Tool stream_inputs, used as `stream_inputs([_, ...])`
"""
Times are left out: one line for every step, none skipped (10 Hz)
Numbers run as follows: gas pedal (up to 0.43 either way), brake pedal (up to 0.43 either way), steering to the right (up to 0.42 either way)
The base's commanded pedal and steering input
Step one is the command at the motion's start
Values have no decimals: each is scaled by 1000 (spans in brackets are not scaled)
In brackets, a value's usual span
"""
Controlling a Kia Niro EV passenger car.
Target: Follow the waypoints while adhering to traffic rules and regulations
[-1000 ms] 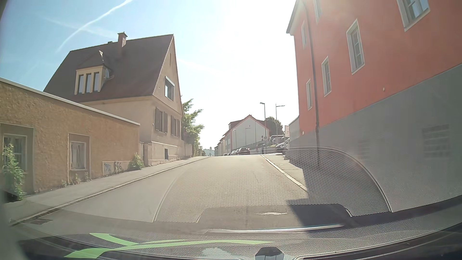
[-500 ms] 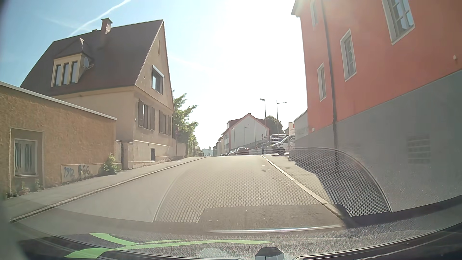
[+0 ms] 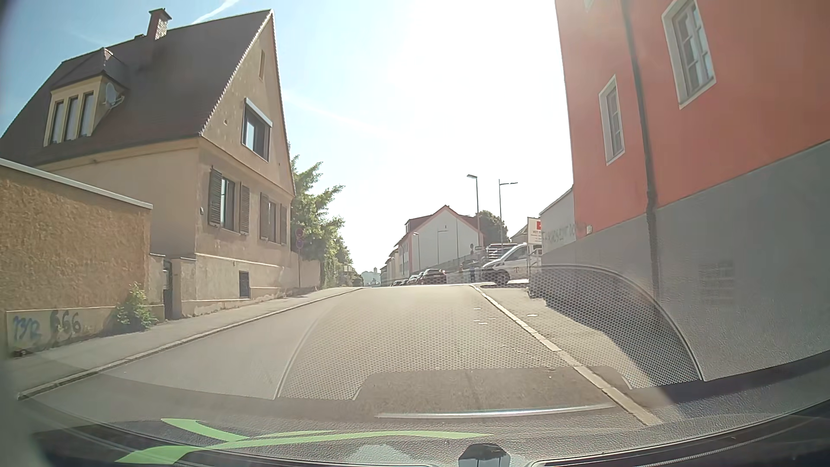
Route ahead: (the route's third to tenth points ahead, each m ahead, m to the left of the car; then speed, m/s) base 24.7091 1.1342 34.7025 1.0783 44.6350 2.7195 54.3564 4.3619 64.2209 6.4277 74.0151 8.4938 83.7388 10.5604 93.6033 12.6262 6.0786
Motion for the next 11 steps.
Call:
stream_inputs([0, 0, 0])
stream_inputs([0, 6, 0])
stream_inputs([0, 18, 0])
stream_inputs([0, 37, 0])
stream_inputs([0, 37, -1])
stream_inputs([0, 0, -5])
stream_inputs([0, 0, -10])
stream_inputs([0, 0, -14])
stream_inputs([20, 0, -16])
stream_inputs([47, 0, -19])
stream_inputs([79, 0, -21])
